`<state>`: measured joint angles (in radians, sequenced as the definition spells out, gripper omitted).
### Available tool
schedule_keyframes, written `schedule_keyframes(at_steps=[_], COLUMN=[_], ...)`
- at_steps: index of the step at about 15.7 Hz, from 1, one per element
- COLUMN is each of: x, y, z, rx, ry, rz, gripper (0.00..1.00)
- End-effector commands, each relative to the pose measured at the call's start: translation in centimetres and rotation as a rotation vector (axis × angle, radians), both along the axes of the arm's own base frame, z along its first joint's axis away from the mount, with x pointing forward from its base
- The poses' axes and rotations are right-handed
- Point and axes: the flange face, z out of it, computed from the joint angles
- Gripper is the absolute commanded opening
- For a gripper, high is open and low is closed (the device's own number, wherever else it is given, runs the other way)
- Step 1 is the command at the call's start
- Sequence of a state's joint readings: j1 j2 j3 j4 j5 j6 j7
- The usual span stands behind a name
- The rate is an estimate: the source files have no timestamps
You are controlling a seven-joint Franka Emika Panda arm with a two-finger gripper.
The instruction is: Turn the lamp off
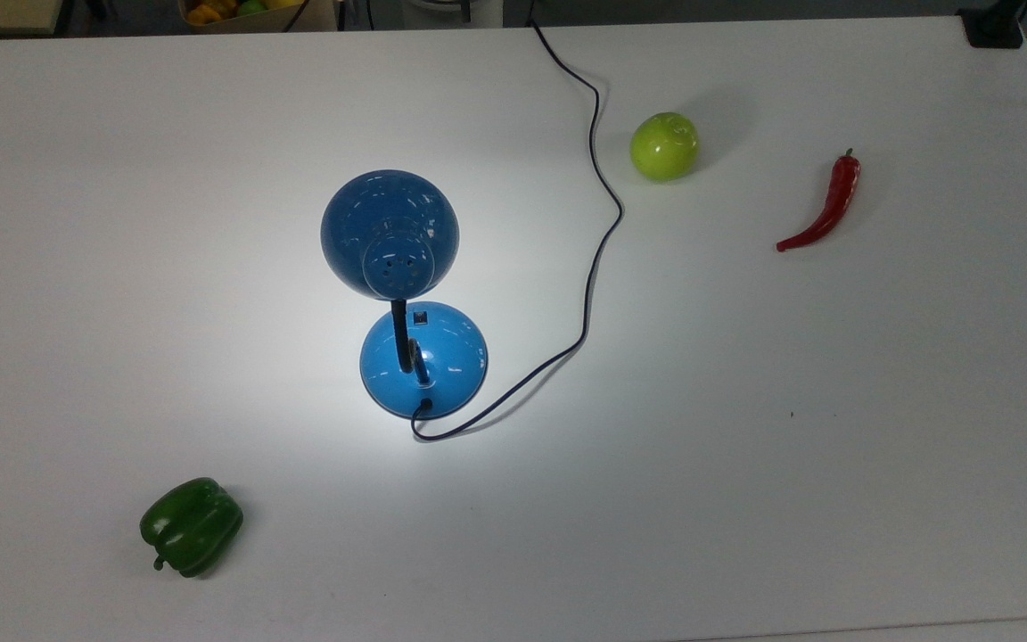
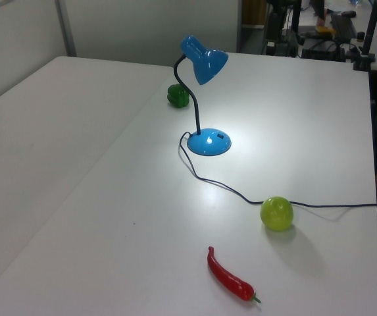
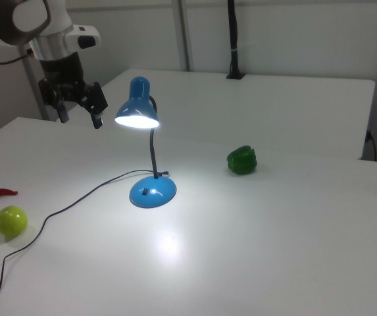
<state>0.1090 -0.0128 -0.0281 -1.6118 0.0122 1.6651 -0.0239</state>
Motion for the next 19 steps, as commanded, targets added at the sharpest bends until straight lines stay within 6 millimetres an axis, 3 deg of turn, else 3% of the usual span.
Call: schedule_keyframes(at_steps=[1,12,16,19], x=[-0.24,-0.08,-0.12,-0.13], y=[0.2,0.17,0.21,0.31], z=[-0.72,-0.82,-0.8,-0.87], rx=[-0.014,-0.009,-0.015,-0.013], ry=[-0.006,-0.01,-0.012,-0.01], rz=[0.023,0.023,0.035,0.04], gripper=[1.0,1.0,0.8,0.6])
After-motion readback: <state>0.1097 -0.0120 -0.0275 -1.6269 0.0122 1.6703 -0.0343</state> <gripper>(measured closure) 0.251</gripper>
